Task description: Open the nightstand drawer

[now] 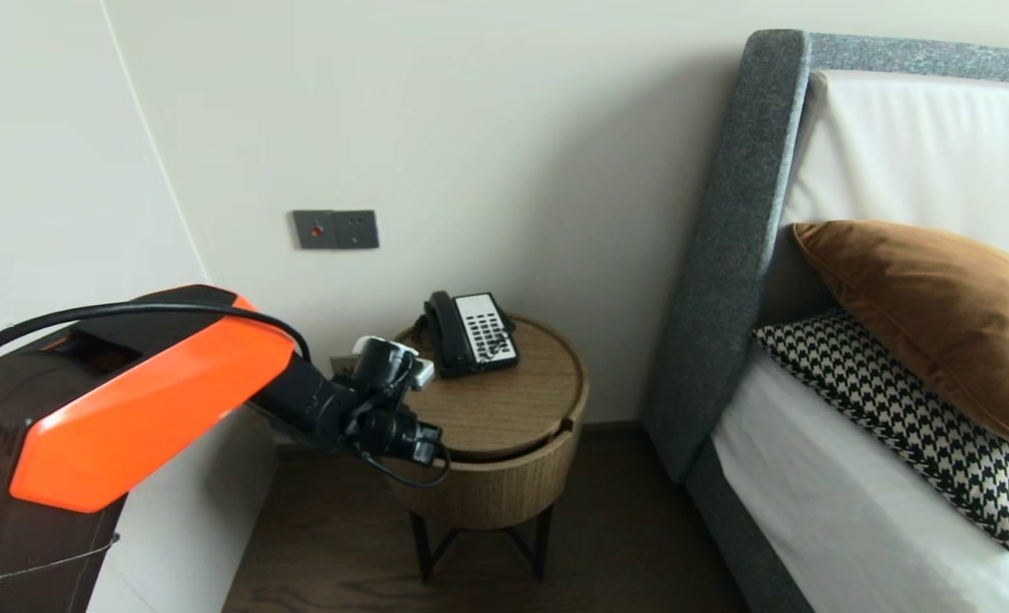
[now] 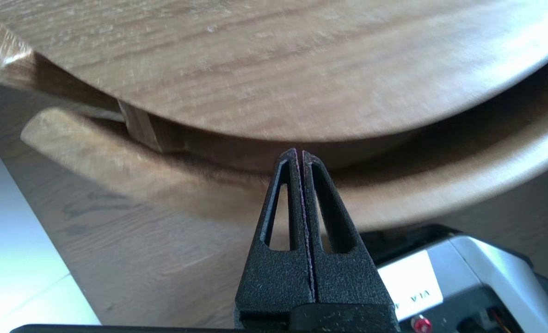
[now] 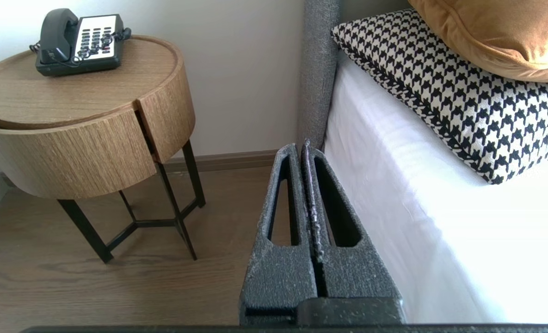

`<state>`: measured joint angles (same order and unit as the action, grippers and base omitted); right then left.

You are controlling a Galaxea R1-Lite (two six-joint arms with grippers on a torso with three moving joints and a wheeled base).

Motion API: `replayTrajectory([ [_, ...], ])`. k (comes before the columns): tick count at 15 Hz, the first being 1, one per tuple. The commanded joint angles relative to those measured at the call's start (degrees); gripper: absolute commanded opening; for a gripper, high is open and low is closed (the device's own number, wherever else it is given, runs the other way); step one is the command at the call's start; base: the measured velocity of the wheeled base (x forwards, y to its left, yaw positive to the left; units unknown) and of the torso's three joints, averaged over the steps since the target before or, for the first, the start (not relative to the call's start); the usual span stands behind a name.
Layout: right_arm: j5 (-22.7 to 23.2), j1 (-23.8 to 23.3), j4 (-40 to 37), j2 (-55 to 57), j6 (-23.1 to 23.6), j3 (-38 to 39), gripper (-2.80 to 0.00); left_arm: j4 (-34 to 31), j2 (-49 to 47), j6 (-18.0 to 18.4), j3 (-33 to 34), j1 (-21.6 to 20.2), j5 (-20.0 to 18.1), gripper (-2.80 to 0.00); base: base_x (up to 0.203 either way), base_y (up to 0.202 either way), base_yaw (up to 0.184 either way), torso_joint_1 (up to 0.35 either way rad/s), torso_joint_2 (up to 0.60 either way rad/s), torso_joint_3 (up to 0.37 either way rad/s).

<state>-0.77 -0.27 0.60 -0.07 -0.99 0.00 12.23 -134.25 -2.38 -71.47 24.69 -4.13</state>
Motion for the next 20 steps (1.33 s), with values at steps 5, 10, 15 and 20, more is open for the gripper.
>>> replayTrajectory([
  [5, -0.02, 0.00, 0.02, -0.45, 0.02, 0.26, -2.80, 0.06, -0.85, -0.08, 2.23, -0.10, -0.08, -2.80, 0.000, 0.000, 0.000, 0.000, 0.00, 0.000],
  [10, -0.02, 0.00, 0.02, -0.45, 0.02, 0.26, -2.80, 0.45, 1.76, -0.17, 8.07, 2.06, -0.18, -2.80, 0.000, 0.000, 0.000, 0.000, 0.00, 0.000],
  [15, -0.02, 0.00, 0.02, -0.45, 0.02, 0.26, -2.80, 4.02, 5.20, -0.16, 16.00, 3.94, -0.26, -2.80, 0.000, 0.000, 0.000, 0.000, 0.00, 0.000],
  [20, -0.02, 0.00, 0.02, -0.45, 0.02, 0.26, -2.80, 6.35, 8.66, -0.16, 23.59, 7.33, -0.35, -2.80, 0.000, 0.000, 0.000, 0.000, 0.00, 0.000],
])
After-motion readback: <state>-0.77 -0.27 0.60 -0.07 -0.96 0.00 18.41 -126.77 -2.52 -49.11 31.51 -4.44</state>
